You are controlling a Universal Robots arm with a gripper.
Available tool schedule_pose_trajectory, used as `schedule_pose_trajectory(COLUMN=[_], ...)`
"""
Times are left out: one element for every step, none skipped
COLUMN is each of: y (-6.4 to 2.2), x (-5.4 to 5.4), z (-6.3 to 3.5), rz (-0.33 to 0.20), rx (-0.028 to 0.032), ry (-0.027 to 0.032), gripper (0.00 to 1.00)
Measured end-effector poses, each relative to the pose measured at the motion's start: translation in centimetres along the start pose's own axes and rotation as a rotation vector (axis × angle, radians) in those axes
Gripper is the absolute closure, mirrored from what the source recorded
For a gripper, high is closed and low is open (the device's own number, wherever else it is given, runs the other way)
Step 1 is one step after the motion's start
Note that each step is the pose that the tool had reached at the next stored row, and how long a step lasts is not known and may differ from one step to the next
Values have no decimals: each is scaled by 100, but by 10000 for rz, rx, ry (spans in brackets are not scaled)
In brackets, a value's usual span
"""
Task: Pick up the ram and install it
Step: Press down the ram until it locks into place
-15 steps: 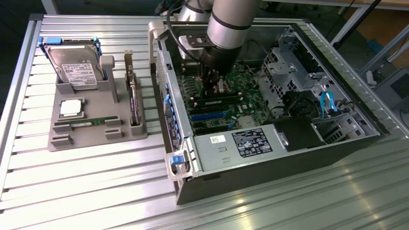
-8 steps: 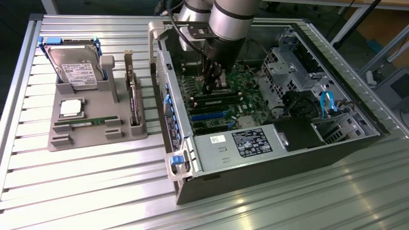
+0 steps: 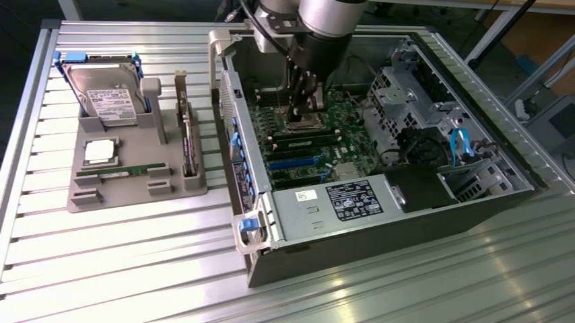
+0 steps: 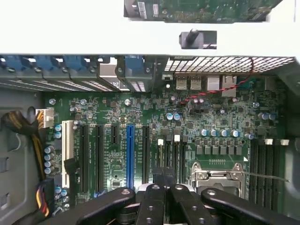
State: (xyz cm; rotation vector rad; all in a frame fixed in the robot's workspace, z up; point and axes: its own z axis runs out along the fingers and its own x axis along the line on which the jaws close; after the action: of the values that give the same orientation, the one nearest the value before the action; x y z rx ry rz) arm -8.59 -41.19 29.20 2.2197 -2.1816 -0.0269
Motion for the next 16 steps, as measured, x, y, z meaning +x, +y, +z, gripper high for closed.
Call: schedule_pose_trajectory(y=[2,3,4,5,6,7,7,8,9,9,10,10,11,12,12,13], x=[1,1,1,1,2,2,2,2,3,3,3,3,4,4,4,5], z=[-47,-99,-144,-175,-202,-242,-273,-300,-331,-354,-385,-413,-437,-471,-514,-557], rz=[0,1,2,2,3,4,5,6,8,10,12,14,15,17,18,20], rx=[-1,0,-1,-1,0,-1,-1,0,-1,-1,-1,-1,-1,-1,0,-1], ry=[1,0,2,1,0,1,1,-1,0,1,1,1,0,0,-1,0], gripper=[90,90,90,90,90,90,90,90,90,90,90,90,90,90,90,90])
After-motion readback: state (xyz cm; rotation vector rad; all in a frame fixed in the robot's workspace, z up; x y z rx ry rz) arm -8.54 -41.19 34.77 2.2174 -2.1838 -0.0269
